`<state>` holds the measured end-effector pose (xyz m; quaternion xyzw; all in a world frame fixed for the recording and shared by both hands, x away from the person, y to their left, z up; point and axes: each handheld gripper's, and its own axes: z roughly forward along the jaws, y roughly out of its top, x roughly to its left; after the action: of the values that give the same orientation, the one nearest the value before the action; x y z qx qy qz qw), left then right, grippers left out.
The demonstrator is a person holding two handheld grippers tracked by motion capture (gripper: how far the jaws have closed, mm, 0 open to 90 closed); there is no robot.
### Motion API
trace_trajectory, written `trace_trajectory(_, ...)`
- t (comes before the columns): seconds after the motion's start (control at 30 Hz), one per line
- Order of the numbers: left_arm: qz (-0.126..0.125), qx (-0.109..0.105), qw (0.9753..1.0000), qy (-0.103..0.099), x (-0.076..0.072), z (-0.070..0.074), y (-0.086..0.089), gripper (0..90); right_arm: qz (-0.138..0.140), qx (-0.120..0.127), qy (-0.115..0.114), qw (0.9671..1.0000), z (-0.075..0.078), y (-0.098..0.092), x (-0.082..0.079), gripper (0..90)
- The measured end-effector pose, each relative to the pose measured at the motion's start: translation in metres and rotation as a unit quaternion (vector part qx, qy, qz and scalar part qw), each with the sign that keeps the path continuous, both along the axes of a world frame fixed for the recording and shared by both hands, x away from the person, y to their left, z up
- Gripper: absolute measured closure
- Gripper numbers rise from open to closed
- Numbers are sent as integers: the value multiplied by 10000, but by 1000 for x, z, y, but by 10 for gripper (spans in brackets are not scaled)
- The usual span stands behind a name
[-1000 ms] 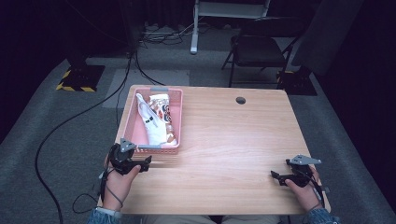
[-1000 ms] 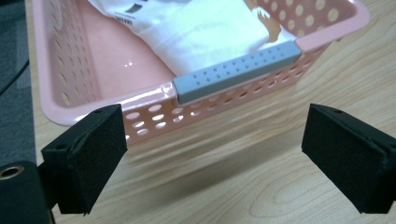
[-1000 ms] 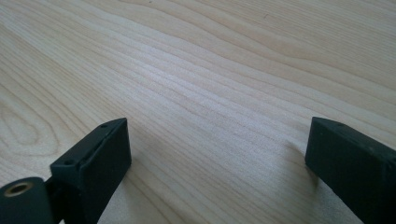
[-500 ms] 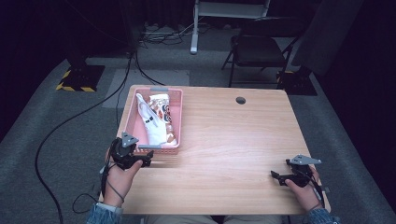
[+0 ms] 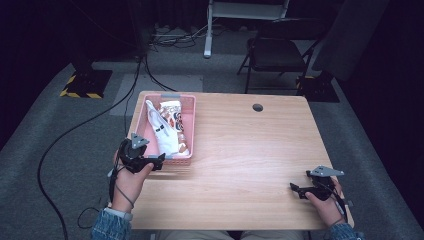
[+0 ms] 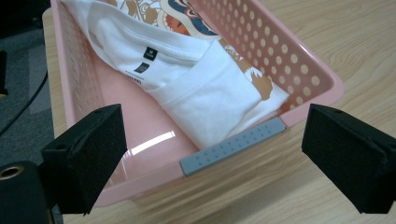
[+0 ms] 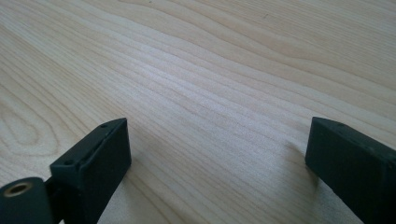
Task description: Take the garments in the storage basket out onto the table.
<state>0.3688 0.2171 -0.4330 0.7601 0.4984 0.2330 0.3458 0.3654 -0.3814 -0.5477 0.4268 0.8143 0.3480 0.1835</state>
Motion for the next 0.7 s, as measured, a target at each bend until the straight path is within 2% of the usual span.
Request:
trace_trajectory(0.37, -42, 16, 10000, -77, 15, 11, -4, 62, 2, -1, 2, 10000, 0, 0, 0, 66)
trace_trajectory(0.7, -36, -103, 9999, -74, 35, 16, -7, 62, 1, -1, 3, 10000, 0, 0, 0, 66)
